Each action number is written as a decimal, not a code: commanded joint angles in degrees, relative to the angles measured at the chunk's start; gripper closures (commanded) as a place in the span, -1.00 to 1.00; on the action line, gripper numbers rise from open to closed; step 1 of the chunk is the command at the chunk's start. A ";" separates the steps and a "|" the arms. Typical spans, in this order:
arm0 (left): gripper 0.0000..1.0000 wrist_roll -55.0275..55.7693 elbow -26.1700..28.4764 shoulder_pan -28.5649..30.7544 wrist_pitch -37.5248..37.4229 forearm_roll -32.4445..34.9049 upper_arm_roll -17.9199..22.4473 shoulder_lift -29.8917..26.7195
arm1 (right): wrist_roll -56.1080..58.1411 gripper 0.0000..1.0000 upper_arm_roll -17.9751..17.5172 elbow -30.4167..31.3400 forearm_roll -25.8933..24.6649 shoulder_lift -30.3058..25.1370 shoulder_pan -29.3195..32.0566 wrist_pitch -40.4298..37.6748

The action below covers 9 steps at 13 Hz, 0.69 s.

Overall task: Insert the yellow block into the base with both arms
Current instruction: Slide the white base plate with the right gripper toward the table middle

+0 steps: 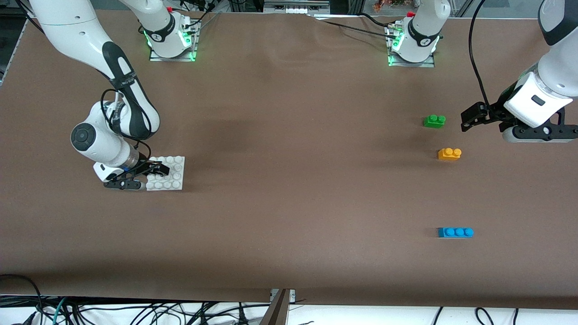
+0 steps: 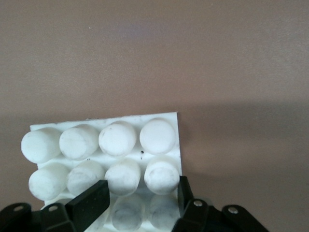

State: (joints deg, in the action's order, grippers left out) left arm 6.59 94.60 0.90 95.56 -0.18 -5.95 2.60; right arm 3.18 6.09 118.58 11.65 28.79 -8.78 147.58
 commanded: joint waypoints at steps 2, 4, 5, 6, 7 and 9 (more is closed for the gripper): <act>-1.00 0.35 -0.29 0.42 -0.99 -0.70 -0.30 -0.49 | 0.07 -0.11 -1.78 0.25 1.10 3.11 -0.01 6.05; -1.00 0.27 -0.29 0.51 -0.99 -0.70 -0.30 -0.49 | -0.02 -0.14 -2.48 -0.10 2.49 3.29 -0.01 6.58; -1.00 0.18 -0.29 0.42 -0.99 -0.70 -0.30 -0.58 | -0.02 -0.27 -2.83 -0.10 3.28 3.37 -0.01 6.67; -1.00 0.18 -0.29 0.51 -0.99 -0.70 -0.30 -0.49 | -0.02 -0.34 -2.93 -0.19 3.64 3.38 -0.09 6.93; -1.00 0.18 -0.38 0.42 -0.99 -0.70 -0.30 -0.49 | -0.02 -0.35 -2.93 -0.10 3.64 3.46 -0.09 7.37; -1.00 0.18 -0.29 0.51 -0.99 -0.70 -0.30 -0.49 | -0.02 -0.34 -3.01 -0.10 3.64 3.90 -0.18 7.89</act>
State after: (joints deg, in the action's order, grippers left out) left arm 6.59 94.60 0.91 95.52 -0.18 -5.95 2.60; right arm 3.02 4.10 119.16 13.44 30.61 -8.86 153.87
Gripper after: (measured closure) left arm 0.000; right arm 0.326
